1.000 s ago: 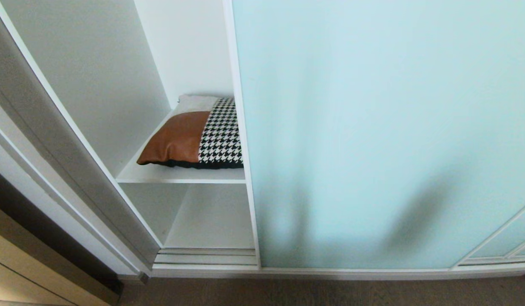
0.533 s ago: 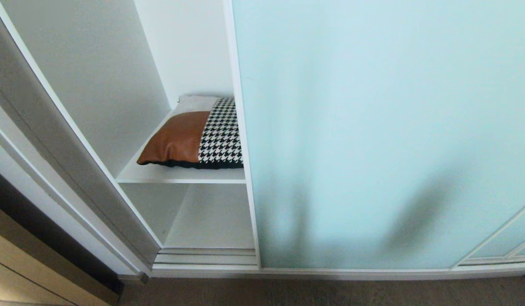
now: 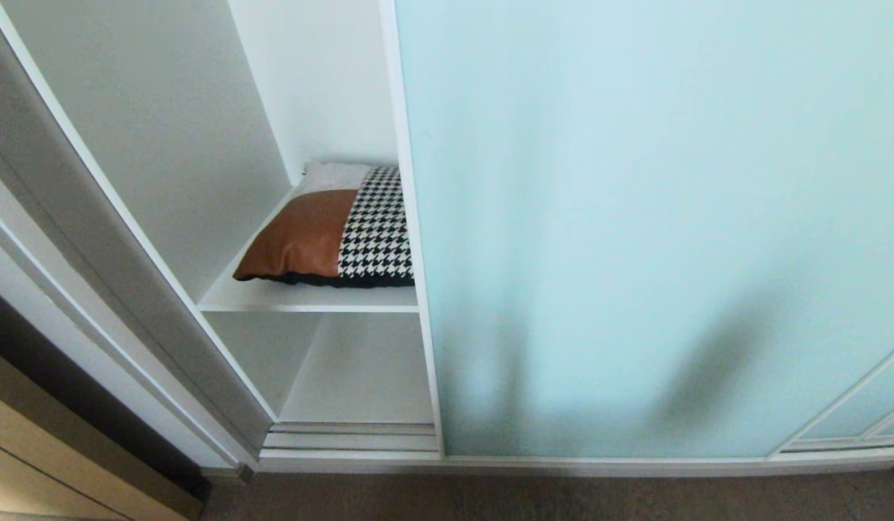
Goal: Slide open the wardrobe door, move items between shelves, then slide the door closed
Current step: Close the door
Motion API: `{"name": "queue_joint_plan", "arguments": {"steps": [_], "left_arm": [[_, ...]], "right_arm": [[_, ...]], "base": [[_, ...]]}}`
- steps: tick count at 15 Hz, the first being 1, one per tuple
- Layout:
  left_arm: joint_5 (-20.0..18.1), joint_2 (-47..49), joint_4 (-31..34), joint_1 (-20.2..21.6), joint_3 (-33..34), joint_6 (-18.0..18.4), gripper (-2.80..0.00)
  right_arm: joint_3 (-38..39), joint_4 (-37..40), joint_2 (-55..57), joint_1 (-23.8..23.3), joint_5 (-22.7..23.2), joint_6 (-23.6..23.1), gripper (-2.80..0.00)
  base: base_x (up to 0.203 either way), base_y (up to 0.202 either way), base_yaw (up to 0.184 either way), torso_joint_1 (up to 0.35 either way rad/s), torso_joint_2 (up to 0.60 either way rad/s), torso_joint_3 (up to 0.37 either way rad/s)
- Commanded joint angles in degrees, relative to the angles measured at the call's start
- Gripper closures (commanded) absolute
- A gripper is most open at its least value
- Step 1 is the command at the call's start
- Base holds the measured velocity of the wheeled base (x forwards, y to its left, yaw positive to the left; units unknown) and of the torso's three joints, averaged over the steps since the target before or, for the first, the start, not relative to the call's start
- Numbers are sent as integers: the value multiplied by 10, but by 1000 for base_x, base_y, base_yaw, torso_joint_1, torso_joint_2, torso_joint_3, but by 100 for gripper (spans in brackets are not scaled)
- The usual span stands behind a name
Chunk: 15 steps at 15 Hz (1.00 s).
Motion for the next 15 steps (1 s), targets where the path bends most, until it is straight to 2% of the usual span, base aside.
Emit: {"name": "queue_joint_plan", "arguments": {"steps": [1,3,5,6,7,9,12,15], "left_arm": [[-104,181,40,0,-135,-34,0],[-227,264,67,0,-220,-64,0],[-335,323,79,-3,-272,-82,0],[-383,349,81,-9,-285,-86,0],[-412,372,82,-13,-289,-88,0],[-435,416,79,-48,-291,-86,0],[-424,476,76,-85,-262,-47,0],[-420,487,76,-118,-250,-41,0]], "right_arm": [[0,0,1,0,0,0,0],[1,0,1,0,0,0,0],[1,0,1,0,0,0,0],[1,0,1,0,0,0,0],[1,0,1,0,0,0,0],[1,0,1,0,0,0,0],[1,0,1,0,0,0,0],[1,0,1,0,0,0,0]], "base": [[0,0,0,0,0,0],[0,0,0,0,0,0],[0,0,0,0,0,0],[0,0,0,0,0,0],[0,0,0,0,0,0],[0,0,0,0,0,0],[0,0,0,0,0,0],[0,0,0,0,0,0]]}}
